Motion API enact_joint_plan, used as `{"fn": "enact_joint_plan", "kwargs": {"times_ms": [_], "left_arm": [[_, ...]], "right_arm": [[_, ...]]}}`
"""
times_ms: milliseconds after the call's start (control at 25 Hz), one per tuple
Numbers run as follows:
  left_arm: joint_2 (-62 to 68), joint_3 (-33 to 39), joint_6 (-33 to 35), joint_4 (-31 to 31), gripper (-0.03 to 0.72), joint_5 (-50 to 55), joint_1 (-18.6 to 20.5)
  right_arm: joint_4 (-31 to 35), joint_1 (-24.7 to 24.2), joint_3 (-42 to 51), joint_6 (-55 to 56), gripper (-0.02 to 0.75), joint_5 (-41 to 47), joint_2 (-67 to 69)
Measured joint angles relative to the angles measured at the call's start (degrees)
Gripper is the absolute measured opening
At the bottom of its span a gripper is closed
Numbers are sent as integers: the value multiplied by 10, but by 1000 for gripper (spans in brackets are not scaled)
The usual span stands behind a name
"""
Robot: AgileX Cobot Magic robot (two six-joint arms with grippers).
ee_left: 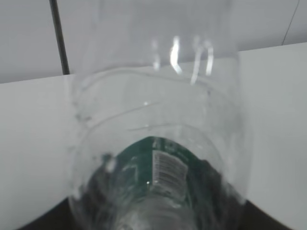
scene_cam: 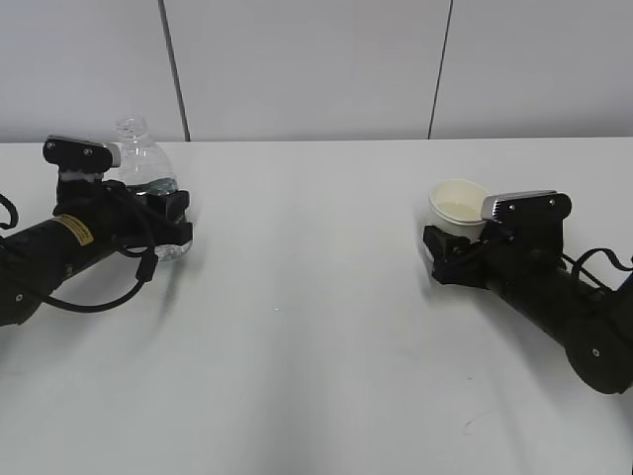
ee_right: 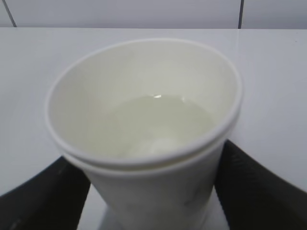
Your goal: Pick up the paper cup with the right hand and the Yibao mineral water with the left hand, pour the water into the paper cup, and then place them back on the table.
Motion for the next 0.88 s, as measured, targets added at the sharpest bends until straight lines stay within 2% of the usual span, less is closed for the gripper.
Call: {"fn": "enact_joint_plan", "kwargs": {"times_ms": [640,880], "left_arm": [[0,0,0,-3,311,0,0],[0,0,0,-4,311,0,0]], "right_arm": [[-5,0,0,0,582,-1,0],[-13,0,3,0,636,-2,0]]}}
